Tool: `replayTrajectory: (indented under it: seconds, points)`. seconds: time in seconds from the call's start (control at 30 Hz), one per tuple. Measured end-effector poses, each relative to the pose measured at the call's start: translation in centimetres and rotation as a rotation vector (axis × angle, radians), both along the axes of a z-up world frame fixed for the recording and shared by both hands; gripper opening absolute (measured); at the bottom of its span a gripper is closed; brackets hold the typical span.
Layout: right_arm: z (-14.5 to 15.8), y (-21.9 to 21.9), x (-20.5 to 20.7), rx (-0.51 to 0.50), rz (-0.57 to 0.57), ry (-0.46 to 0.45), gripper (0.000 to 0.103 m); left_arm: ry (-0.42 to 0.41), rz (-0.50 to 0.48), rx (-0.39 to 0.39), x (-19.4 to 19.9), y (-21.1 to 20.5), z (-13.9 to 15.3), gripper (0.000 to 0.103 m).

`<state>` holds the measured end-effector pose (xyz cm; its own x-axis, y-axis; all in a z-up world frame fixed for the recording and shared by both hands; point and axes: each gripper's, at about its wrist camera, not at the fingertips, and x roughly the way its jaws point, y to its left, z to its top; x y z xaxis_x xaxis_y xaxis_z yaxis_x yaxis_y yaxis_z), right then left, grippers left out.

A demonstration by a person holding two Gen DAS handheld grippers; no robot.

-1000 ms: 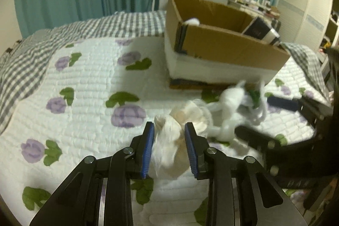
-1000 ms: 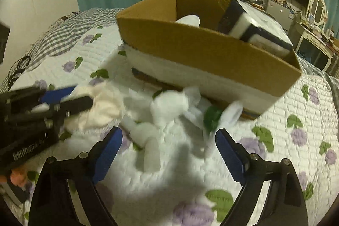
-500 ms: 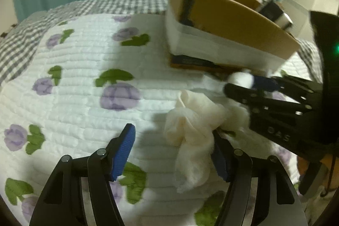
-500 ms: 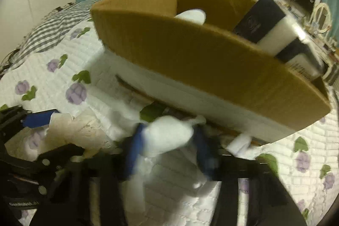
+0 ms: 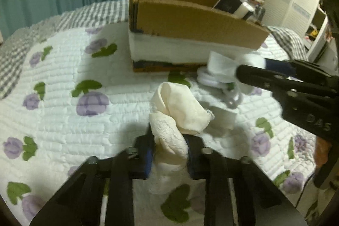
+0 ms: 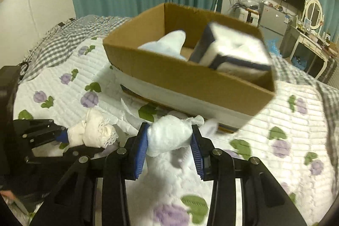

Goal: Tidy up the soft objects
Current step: 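Carry both cloths into the cardboard box and open both tools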

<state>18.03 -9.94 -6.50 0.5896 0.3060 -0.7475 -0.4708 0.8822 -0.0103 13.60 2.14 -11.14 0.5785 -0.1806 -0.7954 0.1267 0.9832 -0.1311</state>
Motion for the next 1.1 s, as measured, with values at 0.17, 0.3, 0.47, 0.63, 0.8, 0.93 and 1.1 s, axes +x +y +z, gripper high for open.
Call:
replayTrajectory:
  seconds: [0.17,0.3,0.47,0.63,0.8,0.93,1.1]
  points:
    - [4.0,-2.0,-3.3,-0.001,-0.001,-0.064,0.038,-0.055,0.005,0.007,-1.7,-0.7,3.1,0.016]
    - [7.2,-3.3,-6.1,0.02,-0.005,-0.112,0.038,-0.119,-0.004,0.008,-3.6,-1.7,6.6,0.016]
    - [10.7,-4.5,-9.8,0.032,-0.009,-0.167,0.038,-0.205,-0.01,0.006,-6.3,-2.9,10.6,0.016]
    - [13.7,-5.7,-12.9,0.047,-0.012,-0.212,0.038,-0.282,-0.01,0.024,-8.3,-3.8,14.0,0.016]
    - [16.8,-6.4,-13.8,0.067,-0.01,-0.267,0.038,-0.35,-0.01,0.033,-9.0,-4.6,17.8,0.016]
    - [19.3,-6.6,-12.9,0.069,-0.013,-0.313,0.038,-0.386,-0.024,0.024,-8.1,-5.0,20.5,0.016]
    - [21.8,-6.5,-9.6,0.085,-0.019,-0.344,0.038,-0.415,-0.007,0.036,-5.6,-5.0,22.4,0.017]
